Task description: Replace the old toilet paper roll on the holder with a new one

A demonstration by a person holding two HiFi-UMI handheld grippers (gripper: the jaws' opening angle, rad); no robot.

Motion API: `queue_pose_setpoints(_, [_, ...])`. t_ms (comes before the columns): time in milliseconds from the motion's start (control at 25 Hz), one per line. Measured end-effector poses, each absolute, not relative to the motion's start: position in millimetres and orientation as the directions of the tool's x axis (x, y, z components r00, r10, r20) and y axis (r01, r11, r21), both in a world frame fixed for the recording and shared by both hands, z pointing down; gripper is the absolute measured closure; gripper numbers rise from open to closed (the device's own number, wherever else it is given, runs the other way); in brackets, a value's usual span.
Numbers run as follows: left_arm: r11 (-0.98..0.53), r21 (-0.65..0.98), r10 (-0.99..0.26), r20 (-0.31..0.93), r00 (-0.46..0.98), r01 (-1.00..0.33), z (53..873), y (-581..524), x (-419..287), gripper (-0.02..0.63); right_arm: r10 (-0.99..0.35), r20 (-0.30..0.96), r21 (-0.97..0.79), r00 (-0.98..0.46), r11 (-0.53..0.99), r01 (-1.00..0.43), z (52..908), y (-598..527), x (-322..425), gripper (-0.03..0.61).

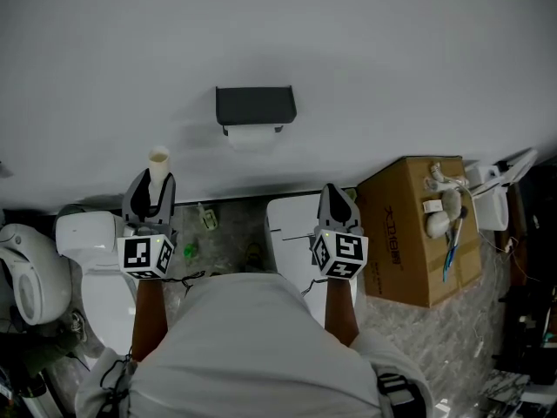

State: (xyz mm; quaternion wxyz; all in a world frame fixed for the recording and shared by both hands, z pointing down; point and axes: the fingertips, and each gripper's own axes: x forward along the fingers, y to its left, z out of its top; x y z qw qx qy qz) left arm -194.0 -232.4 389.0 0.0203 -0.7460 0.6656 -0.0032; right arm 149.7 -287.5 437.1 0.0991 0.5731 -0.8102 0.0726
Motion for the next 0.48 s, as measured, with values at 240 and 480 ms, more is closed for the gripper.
queue_pose_setpoints(240, [-0.104,-0.032,-0.994,-0.040,0.105,-0.994,384.1,-231.9,-194.1,0.413,-0.918,0.231,-0.003,-0.323,0.331,-0.944,432.0,-291.2,156.0,0.574])
queue_pose_setpoints(480, [-0.094,-0.038,-0.995,-0.033,0.095,-0.995,385.3,-231.9,-195.0,0.413,-0.918,0.221,-0.007,-0.330,0.337,-0.942,429.6,-294.3,156.1,0.574])
